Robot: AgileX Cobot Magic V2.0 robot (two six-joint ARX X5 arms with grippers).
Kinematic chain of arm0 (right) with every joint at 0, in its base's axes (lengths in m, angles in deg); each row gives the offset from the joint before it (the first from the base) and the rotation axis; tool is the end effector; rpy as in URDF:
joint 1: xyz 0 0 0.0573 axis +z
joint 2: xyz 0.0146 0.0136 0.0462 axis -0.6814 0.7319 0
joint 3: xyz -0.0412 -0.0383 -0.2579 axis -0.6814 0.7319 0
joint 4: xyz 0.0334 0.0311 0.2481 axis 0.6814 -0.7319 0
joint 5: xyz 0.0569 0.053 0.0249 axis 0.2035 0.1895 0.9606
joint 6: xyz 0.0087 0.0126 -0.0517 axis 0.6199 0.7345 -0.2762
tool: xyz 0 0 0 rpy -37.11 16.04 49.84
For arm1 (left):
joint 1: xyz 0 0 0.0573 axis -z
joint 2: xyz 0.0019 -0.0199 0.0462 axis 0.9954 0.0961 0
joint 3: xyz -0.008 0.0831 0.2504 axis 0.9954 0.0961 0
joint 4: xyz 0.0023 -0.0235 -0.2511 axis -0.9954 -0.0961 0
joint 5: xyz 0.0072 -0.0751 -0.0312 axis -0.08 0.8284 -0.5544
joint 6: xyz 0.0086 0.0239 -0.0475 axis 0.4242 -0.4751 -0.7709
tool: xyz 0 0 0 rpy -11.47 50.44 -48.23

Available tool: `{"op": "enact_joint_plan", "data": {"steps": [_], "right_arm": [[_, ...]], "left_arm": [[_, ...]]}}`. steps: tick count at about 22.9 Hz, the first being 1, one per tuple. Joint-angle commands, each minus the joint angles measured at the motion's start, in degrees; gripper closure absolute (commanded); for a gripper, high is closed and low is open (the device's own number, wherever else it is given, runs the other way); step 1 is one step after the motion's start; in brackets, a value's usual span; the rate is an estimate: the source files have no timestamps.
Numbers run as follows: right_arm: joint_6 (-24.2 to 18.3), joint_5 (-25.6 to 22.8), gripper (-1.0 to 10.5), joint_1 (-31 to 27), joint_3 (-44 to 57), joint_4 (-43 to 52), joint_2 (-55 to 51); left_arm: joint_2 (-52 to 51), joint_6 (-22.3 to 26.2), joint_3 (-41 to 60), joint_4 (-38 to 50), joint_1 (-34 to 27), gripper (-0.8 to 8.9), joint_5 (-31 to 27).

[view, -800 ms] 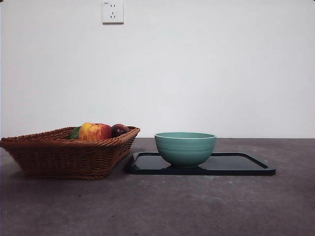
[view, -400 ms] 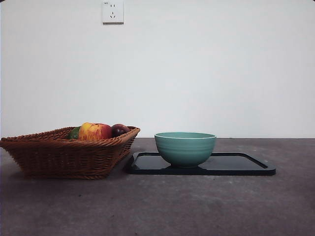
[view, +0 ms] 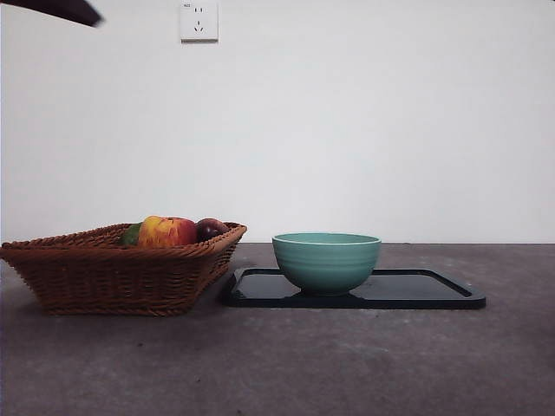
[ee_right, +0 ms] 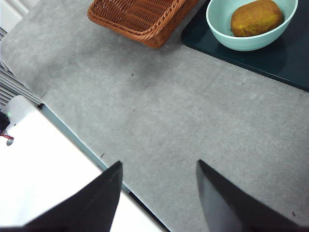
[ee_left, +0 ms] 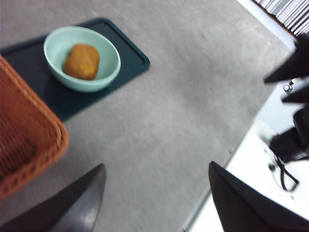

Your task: Pick up the wifruite, put it on the bowl, pick up the plate, put it on desk

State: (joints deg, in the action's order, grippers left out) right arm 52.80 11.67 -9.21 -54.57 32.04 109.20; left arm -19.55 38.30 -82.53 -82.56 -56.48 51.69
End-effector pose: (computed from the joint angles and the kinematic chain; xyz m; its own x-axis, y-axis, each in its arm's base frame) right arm 0.0764 0.0620 0.2883 0.4415 0.6724 -0.5941 -0.5860 0.7175 0.3765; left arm 0.1456 -0.0937 0.3315 0.3832 -0.7626 -0.5211 0.7319 0.5949 -0.3324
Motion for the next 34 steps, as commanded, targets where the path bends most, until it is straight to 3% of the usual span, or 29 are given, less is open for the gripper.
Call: {"op": "enact_joint_plan", "data": {"steps": [1, 9, 15, 19, 26, 34], "right_arm": [[0.4, 0.2, 7.0, 0.4, -0.5, 0.6, 0.2], [0.4, 0.1, 7.0, 0.4, -0.5, 0.6, 0.2], [0.4, -0.3, 7.0, 0.4, -0.5, 0.6, 0.2], [0.4, -0.3, 7.0, 0.4, -0.5, 0.6, 0.2], [0.4, -0.4, 7.0, 0.4, -0.5, 0.4, 0.2], [0.3, -0.7, 7.0, 0.4, -0.5, -0.8, 0.1]], "left_arm": [[5.4, -0.2, -4.7, 2.3, 0.7, 4.71, -0.2], [31.1, 3.8, -26.9, 3.3, 1.9, 4.72, -2.3], [47.3, 8.2, -38.4, 5.5, 4.6, 4.72, -8.4], [54.8, 11.1, -40.8, 9.3, 6.7, 4.73, -12.1], [63.5, 15.3, -40.8, 13.6, 9.3, 4.74, -13.3], [69.1, 15.5, -40.8, 16.2, 9.5, 4.74, -14.8]]}}
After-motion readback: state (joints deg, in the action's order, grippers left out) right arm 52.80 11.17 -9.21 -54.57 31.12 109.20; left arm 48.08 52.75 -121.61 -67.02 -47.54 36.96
